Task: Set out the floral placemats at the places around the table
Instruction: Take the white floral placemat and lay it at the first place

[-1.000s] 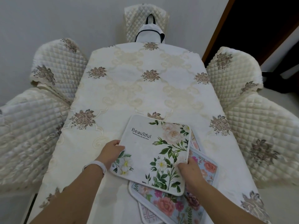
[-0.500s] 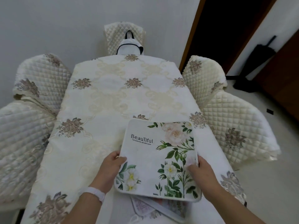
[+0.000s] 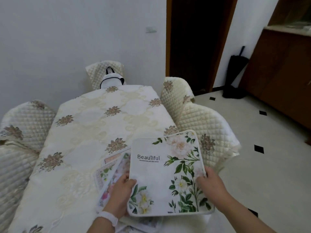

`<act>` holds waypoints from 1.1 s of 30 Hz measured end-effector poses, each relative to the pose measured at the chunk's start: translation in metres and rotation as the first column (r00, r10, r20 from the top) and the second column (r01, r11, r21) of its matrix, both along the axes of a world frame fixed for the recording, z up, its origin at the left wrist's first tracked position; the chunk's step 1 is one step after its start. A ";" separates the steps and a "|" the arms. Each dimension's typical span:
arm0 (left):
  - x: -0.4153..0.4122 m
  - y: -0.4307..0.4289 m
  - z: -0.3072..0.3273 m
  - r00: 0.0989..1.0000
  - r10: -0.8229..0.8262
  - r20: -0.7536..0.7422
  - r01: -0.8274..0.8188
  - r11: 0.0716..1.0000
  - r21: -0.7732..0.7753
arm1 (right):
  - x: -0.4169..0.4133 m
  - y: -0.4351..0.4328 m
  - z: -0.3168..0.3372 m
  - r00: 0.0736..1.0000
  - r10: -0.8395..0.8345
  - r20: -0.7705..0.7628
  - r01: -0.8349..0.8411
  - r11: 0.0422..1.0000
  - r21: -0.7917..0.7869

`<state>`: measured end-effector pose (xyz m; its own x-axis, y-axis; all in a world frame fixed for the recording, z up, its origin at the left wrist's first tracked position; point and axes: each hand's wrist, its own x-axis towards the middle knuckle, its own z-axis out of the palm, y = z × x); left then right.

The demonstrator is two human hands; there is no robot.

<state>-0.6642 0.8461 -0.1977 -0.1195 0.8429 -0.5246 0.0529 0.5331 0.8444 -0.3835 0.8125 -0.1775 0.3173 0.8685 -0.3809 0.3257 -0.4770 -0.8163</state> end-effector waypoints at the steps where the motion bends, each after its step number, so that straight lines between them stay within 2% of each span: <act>1: 0.019 -0.004 0.006 1.000 -0.005 0.004 0.005 1.000 -0.003 | 0.019 -0.006 0.003 1.000 -0.004 -0.017 0.004 1.000 0.005; 5: 0.103 -0.011 0.019 0.998 -0.060 -0.031 0.062 0.997 0.036 | 0.106 -0.027 0.016 0.995 -0.071 -0.073 0.073 0.997 0.022; 10: 0.216 -0.007 0.026 0.992 -0.105 -0.076 0.115 0.983 0.140 | 0.216 -0.050 0.017 0.984 -0.172 -0.053 0.175 0.981 0.080; 14: 0.293 -0.018 0.042 0.985 -0.165 -0.056 0.172 0.971 0.166 | 0.283 -0.073 0.026 0.967 -0.244 -0.072 0.250 0.963 0.101; 26: 0.432 0.035 0.045 0.942 -0.331 0.056 0.317 0.933 0.172 | 0.397 -0.082 0.036 0.885 -0.451 -0.115 0.464 0.875 0.141; 33: 0.535 0.118 0.018 0.908 -0.392 0.149 0.371 0.916 0.152 | 0.485 -0.017 0.031 0.834 -0.544 -0.090 0.550 0.830 0.091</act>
<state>-0.1296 0.9643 -0.1801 0.3070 0.8624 -0.4024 0.0801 0.3979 0.9139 0.1017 0.7957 -0.1460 0.7332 0.5959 -0.3274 -0.0113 -0.4708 -0.8822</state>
